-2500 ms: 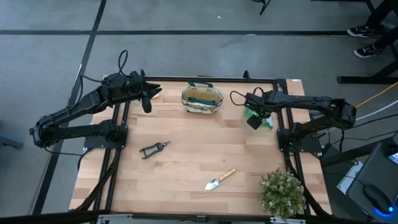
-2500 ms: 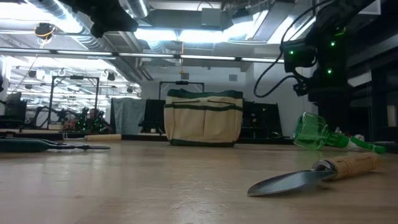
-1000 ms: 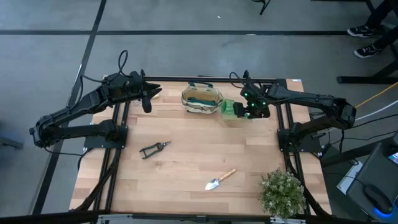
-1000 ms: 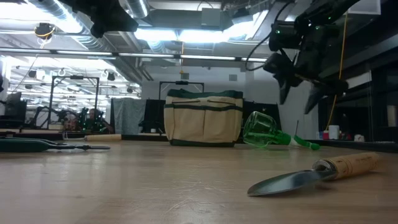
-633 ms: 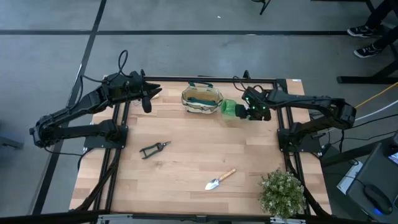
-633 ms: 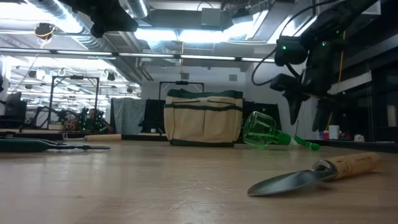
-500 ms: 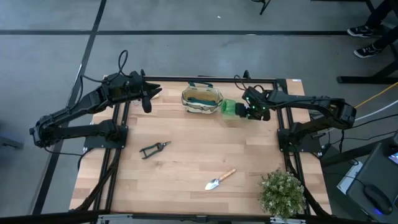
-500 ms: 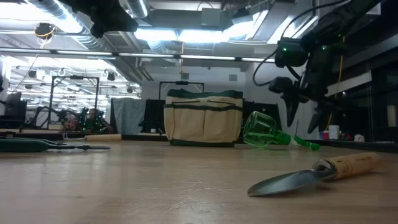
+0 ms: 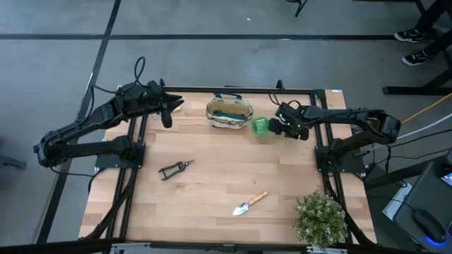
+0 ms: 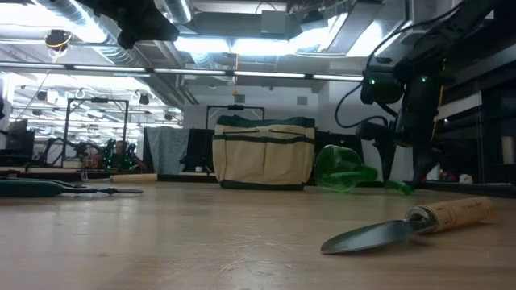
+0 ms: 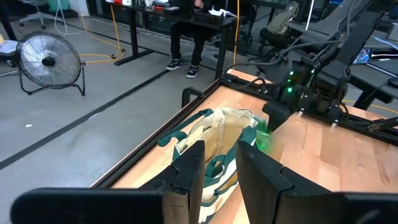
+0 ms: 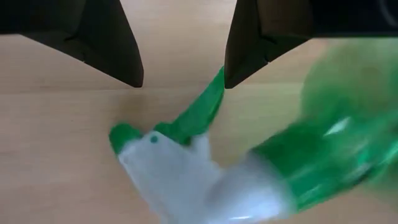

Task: Pick & Place Garden tools in Gardening bag
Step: Put the green spray bottle into the gardening bag

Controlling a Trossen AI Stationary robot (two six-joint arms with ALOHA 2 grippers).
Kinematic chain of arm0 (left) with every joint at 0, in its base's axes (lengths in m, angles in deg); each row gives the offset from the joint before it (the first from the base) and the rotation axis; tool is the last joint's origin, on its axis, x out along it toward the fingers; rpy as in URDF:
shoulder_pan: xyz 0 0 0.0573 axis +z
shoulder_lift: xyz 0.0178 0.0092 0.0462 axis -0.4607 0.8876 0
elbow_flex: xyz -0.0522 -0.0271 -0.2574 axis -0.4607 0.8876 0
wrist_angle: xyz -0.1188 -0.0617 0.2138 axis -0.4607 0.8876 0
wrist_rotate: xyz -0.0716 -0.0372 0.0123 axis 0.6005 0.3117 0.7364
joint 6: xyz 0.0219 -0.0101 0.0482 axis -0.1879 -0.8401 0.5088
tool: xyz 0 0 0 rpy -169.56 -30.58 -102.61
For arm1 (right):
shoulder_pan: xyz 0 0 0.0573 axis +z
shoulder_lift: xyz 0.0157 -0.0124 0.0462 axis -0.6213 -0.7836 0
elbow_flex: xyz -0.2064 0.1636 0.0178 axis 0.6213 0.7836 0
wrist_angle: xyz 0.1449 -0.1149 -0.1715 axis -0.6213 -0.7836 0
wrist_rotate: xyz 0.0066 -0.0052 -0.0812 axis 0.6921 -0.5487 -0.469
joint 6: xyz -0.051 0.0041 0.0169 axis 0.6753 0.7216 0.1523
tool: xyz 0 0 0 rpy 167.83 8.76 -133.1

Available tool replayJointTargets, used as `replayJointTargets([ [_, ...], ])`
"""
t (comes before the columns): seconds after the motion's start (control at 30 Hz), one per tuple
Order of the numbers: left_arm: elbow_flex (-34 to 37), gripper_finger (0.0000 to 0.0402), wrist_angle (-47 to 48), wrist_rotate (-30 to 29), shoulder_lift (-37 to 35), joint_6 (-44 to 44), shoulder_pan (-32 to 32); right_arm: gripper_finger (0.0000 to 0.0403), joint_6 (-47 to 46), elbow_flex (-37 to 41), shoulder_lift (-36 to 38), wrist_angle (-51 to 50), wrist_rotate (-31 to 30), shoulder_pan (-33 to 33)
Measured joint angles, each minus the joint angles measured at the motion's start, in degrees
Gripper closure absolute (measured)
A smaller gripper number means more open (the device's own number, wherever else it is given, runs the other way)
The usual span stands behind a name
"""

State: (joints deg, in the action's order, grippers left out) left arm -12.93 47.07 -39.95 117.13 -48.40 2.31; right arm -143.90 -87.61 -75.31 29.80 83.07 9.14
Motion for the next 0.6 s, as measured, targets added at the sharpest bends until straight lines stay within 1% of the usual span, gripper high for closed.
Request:
replayJointTargets([
  [0.1,-0.02,0.0315,0.01,0.0,0.01,0.0,0.0,0.0179,0.62,0.18,-0.91,-0.89,-0.02,-0.03],
  [0.2,-0.02,0.0315,0.02,0.0,0.02,0.0,0.0,0.0193,2.15,0.16,-1.14,-1.31,-0.11,-0.03],
  [0.47,-0.02,0.0315,0.02,-0.01,0.02,0.0,0.0,0.0267,4.92,0.22,-1.16,-0.92,-3.06,-0.03],
  [0.6,-0.01,0.0315,0.02,-0.01,0.02,0.0,0.0,0.0287,4.94,0.15,-1.16,-0.04,-3.04,-0.03],
])
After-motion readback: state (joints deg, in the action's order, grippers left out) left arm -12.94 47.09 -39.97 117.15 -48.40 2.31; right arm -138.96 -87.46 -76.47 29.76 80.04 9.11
